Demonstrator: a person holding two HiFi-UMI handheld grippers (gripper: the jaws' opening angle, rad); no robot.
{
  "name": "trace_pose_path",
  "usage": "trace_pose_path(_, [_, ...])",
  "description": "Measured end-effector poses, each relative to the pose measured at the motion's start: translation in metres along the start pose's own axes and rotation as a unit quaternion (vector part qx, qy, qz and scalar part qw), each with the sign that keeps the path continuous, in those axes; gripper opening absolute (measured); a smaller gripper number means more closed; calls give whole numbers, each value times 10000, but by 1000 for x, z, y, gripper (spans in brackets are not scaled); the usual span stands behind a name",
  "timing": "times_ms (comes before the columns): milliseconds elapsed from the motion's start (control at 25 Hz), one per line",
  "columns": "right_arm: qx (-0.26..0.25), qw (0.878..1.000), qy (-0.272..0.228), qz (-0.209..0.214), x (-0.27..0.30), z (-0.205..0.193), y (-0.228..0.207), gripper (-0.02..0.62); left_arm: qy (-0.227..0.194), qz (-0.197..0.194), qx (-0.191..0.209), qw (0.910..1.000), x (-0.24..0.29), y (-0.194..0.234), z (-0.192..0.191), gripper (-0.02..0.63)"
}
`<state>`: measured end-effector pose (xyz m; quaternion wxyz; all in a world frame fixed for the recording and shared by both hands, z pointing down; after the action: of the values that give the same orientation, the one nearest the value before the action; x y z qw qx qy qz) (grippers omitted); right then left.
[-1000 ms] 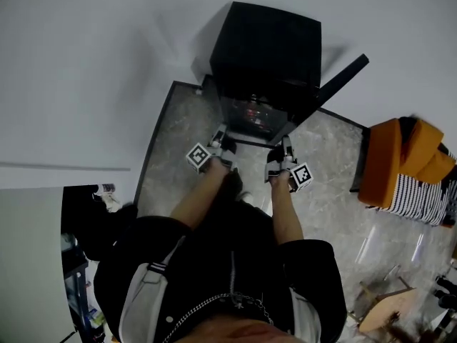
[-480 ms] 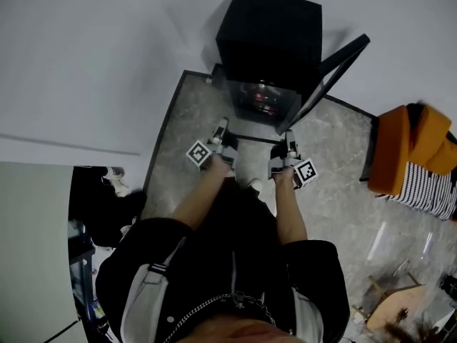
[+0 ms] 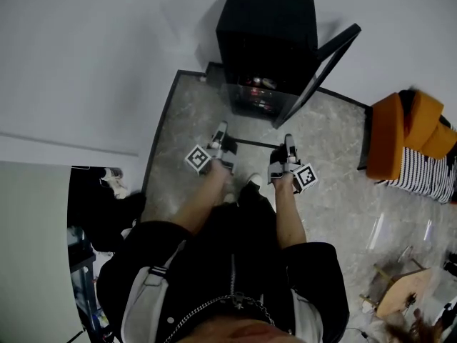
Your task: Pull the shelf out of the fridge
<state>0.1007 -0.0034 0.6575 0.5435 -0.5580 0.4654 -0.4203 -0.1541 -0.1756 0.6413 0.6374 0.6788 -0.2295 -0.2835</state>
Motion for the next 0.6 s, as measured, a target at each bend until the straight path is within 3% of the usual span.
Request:
trace_pose_path(200, [-75, 9997, -172, 172, -32, -22, 8, 21, 128, -88, 48, 9999, -32, -10, 2, 25])
trace_pose_path(600, [-187, 9994, -266, 70, -91, -57, 17, 20, 244, -174, -67, 9995, -93, -12, -2, 25])
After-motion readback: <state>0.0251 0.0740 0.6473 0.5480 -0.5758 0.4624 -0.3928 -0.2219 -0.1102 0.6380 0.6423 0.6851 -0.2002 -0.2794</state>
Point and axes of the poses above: the fingertips, and each gripper's own axes: x forward along the fingers, y to its left, z out of its top, the point moved 8 cm from there along -x, backward along the fingers, and after that the axes turned 1 degree about y, right-handed, at the moved point
